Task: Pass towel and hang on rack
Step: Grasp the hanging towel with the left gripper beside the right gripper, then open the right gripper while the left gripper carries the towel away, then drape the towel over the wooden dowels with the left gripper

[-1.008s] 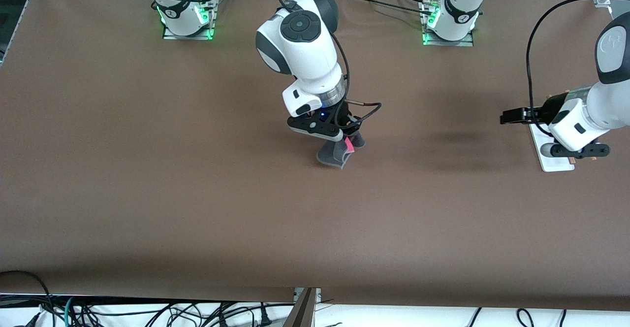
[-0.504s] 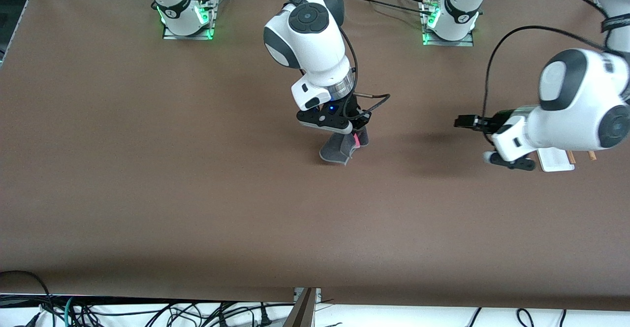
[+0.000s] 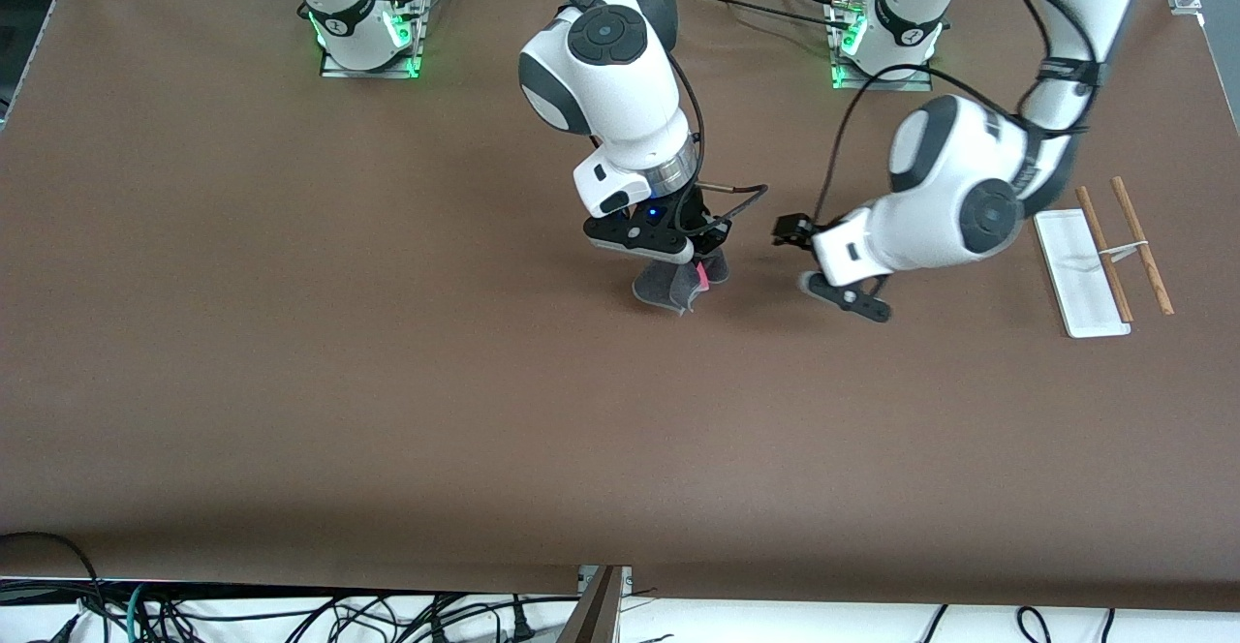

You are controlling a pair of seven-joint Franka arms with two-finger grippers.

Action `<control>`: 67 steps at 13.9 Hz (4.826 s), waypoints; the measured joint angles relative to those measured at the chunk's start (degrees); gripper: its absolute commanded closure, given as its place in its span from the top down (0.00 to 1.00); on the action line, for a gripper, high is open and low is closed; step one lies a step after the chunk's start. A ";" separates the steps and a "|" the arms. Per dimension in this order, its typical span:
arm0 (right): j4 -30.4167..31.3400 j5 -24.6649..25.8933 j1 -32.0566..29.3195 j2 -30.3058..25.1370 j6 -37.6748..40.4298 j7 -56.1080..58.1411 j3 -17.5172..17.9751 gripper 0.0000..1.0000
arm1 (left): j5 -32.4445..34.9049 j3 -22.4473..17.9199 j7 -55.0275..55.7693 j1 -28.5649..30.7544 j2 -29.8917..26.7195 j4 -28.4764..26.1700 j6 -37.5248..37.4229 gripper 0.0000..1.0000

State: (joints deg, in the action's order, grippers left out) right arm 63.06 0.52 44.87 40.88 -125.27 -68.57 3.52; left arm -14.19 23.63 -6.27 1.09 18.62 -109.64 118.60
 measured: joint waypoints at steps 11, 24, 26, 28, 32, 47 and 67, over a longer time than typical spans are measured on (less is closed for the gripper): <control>0.00 0.00 -0.12 0.01 -0.12 0.00 -0.30 0.00 | 0.00 7.16 -8.20 -0.25 4.93 -1.34 17.02 1.00; 0.00 0.00 -0.37 0.01 -0.12 0.00 -0.43 0.00 | 0.00 7.96 -14.97 -0.13 5.72 -1.31 23.10 0.80; 0.00 0.00 -0.38 0.01 -0.12 0.00 -0.48 0.00 | 0.00 7.96 -16.30 -0.10 5.89 -1.29 23.83 0.64; 0.00 0.00 -0.39 0.01 -0.12 0.00 -0.50 0.00 | 0.00 7.96 -16.71 -0.10 5.96 -1.27 24.14 0.39; 0.00 0.00 -0.42 0.01 -0.12 0.00 -0.53 0.00 | 0.00 7.96 -16.96 -0.10 5.99 -1.25 24.24 0.00; -0.35 0.05 -3.35 -0.03 1.10 7.77 -1.40 1.00 | 0.00 7.81 -18.98 4.61 6.65 -0.05 20.56 0.00; 4.51 1.79 -34.64 -14.90 27.86 67.47 -8.77 1.00 | 12.62 7.02 -45.71 56.44 4.84 15.54 -31.46 0.00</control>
State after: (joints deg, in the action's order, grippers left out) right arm 67.57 2.31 10.23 25.98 -97.41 -1.10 -5.25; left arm -1.56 30.65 -51.98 57.52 23.46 -94.10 87.14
